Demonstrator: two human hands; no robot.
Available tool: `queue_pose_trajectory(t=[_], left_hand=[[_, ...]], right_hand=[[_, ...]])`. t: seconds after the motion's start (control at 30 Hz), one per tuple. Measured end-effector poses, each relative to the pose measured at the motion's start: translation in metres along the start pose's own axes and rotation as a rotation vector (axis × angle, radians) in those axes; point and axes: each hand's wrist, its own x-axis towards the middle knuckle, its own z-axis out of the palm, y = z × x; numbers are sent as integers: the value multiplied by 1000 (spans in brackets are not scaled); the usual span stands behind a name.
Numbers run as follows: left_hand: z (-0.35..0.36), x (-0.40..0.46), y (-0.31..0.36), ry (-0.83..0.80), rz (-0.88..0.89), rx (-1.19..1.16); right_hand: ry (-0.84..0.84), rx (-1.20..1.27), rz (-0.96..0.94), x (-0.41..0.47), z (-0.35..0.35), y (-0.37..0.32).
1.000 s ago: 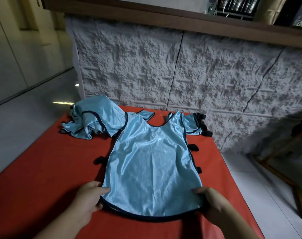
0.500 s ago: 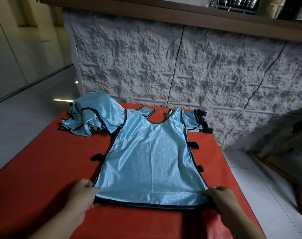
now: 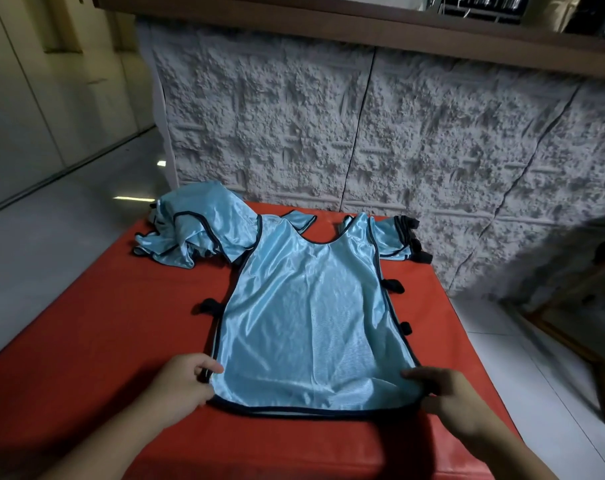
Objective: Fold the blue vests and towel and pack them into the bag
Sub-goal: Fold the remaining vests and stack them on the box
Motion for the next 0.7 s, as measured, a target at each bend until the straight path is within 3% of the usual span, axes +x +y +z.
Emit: queue_pose_trajectory(t=[0.07,0.17,0.27,0.33,0.5,0.6,0.7], left_hand=[[-2,0,-5,-49,47,117],[-2,4,-14,98,165,228],[-2,10,-15,264,255,250],[-6,7,-9,290,302,252],[-32,-1,6,162,458,363],[-54,-11,20,76,541,418],[-70,-21,35,42,564,378]], right_hand=[[-35,-183,-34,2,1,5],[39,-459,-103,8,9,13],[155,-512,-163,11,15,13],[228,-507,-193,11,13,12],[336,-607,-322,1,0,1],[292,-653,-414,-11,-14,-16],[205,-608,-386,-31,-28,-38]])
